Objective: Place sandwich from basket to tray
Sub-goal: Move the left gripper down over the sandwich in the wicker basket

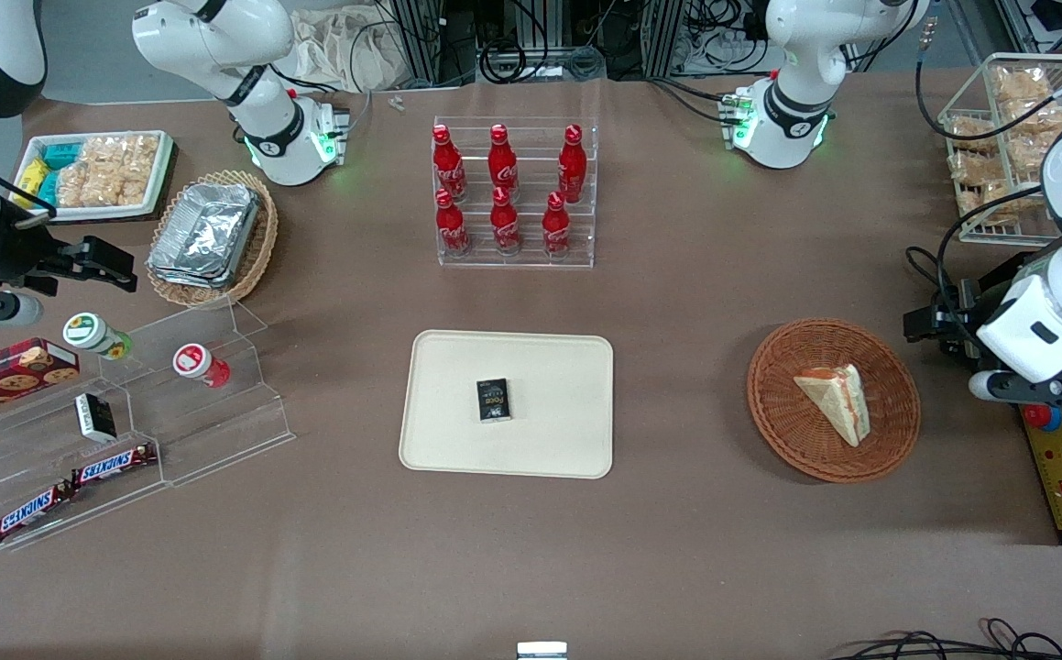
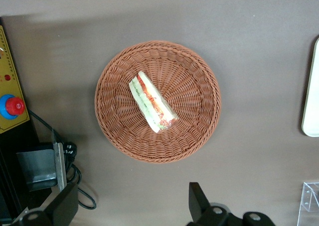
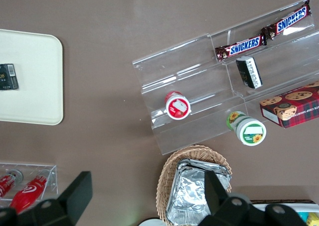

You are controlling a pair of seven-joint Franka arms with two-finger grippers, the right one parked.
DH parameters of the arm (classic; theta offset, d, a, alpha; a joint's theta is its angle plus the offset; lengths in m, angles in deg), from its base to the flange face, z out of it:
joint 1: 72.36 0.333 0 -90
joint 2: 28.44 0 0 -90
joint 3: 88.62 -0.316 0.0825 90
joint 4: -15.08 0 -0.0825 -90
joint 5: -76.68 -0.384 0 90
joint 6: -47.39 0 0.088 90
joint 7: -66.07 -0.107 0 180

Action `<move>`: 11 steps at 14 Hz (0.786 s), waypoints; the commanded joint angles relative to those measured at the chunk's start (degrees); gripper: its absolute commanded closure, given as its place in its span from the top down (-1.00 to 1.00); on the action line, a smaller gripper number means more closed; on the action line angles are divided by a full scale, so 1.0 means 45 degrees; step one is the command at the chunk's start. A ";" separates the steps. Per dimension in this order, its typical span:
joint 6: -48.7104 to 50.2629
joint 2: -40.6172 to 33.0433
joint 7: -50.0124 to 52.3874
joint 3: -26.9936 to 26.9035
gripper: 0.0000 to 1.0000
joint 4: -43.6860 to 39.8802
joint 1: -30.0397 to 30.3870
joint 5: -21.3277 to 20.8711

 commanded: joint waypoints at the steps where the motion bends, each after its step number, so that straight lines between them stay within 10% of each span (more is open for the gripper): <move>1: 0.0278 0.0304 0.0529 0.0001 1.00 -0.0331 -0.0003 0.0095; 11: -0.5615 0.1086 0.7054 -0.0468 1.00 0.4295 -0.0003 -0.0354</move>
